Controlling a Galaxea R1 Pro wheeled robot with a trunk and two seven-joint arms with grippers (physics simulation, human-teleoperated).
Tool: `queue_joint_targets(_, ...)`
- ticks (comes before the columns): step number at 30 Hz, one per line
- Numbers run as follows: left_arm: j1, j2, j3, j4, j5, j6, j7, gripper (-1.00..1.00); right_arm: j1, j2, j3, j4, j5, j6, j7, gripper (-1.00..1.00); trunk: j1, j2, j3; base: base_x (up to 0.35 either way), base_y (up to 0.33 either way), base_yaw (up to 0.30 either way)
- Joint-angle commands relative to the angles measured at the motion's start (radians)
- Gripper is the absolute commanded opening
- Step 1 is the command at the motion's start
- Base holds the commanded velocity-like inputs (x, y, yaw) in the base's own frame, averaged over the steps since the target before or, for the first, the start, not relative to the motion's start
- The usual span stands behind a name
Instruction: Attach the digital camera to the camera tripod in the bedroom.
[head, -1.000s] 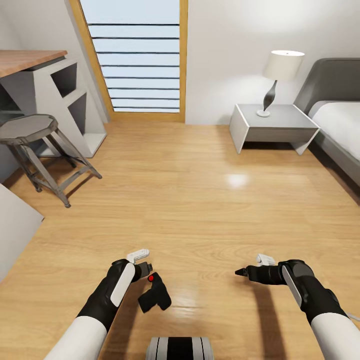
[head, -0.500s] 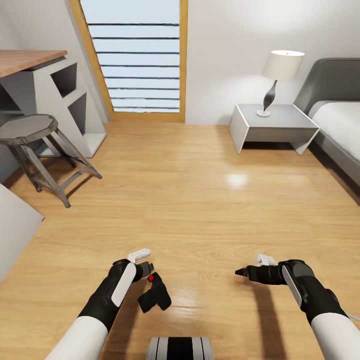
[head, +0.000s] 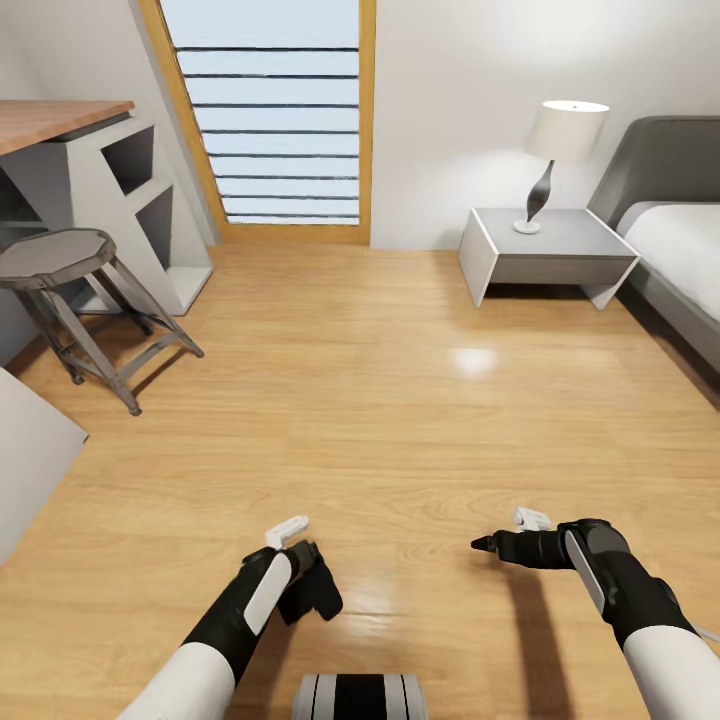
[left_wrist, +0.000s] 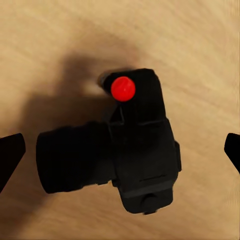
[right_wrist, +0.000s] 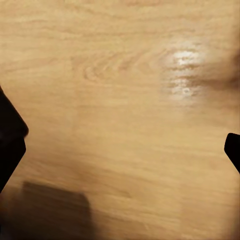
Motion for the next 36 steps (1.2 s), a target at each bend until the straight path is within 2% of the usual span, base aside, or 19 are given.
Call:
queue_joint_targets(1,0.0,0.0,-0.002,0.006,0.018,-0.01,0.008,1.0,0.0,0.0,-0.002,-0.001,-0.004,0.007,0.0,1.0,0.0,0.0,-0.001,0.0,0.0,0.0)
queue_joint_targets(4,0.0,0.0,-0.001,0.023,0.064,-0.039,0.008,1.0,-0.001,-0.001,-0.002,-0.001,-0.004,0.007,0.001,1.0,0.0,0.0,-0.001,0.0,0.0,0.0)
queue_joint_targets(6,0.0,0.0,-0.001,0.03,0.111,-0.051,0.008,1.0,-0.001,0.0,-0.002,-0.001,-0.004,0.007,0.001,1.0,0.0,0.0,-0.001,0.0,0.0,0.0)
queue_joint_targets(11,0.0,0.0,-0.001,0.036,0.159,-0.064,0.008,1.0,0.0,0.001,-0.001,0.0,-0.004,0.007,-0.001,1.0,0.0,0.0,-0.001,0.0,0.0,0.0)
queue_joint_targets(29,0.0,0.0,-0.001,0.022,0.172,-0.056,0.011,1.0,-0.001,0.0,-0.001,0.003,-0.004,0.008,-0.002,1.0,0.0,0.0,-0.001,0.0,0.0,0.0)
queue_joint_targets(36,0.0,0.0,-0.002,0.019,0.211,-0.047,0.0,1.0,-0.001,-0.001,-0.001,0.0,-0.004,0.008,-0.001,1.0,0.0,0.0,-0.001,0.0,0.0,0.0)
